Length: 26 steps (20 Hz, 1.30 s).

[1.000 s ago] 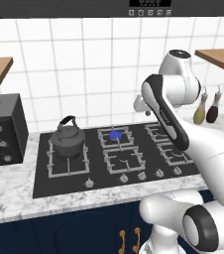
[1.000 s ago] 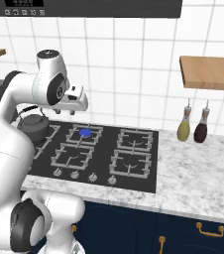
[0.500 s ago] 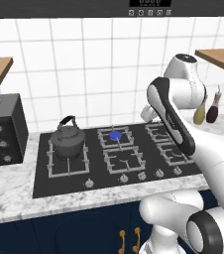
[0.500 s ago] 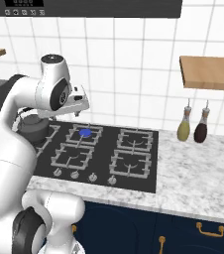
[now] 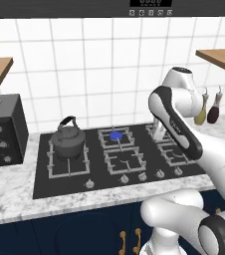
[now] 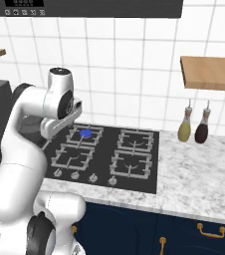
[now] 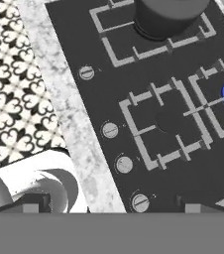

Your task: Turn off the rear center burner of the stove.

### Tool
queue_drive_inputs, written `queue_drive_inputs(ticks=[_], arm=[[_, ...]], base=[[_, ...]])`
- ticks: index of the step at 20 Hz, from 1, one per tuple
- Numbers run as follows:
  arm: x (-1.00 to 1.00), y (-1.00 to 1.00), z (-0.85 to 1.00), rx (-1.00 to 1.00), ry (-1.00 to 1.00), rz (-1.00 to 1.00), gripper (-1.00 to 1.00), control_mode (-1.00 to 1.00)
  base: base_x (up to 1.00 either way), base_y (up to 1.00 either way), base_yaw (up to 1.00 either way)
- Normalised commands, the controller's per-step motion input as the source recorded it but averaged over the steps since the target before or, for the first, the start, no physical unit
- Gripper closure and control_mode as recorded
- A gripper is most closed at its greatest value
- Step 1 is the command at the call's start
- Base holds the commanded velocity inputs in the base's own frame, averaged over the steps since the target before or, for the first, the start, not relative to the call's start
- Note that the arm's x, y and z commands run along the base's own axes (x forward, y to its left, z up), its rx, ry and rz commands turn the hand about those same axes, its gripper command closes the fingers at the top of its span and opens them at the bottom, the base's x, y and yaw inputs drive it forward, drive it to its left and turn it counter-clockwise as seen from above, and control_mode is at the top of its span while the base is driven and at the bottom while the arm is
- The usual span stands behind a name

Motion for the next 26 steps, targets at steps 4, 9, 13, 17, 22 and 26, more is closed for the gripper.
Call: queue_drive_inputs(ticks=[4, 9, 13, 17, 22, 26], arm=[[-0.23, -0.05, -0.60, -0.17, 0.00, 0.86, -1.00, -1.00], [-0.10, -0.21, -0.79, -0.08, 0.00, 0.82, -1.00, -1.00], [-0.02, -0.09, -0.63, -0.05, 0.00, 0.70, -1.00, -1.00], [0.03, 0.00, -0.30, -0.05, 0.00, 0.27, -1.00, -1.00], [0.18, 0.00, -0.34, 0.00, 0.00, 0.20, -1.00, -1.00], [0.23, 0.00, -0.31, 0.00, 0.00, 0.15, -1.00, -1.00]], base=[[0.00, 0.00, 0.00], [0.00, 0.00, 0.00], [0.00, 0.00, 0.00], [0.00, 0.00, 0.00], [0.00, 0.00, 0.00], [0.00, 0.00, 0.00]])
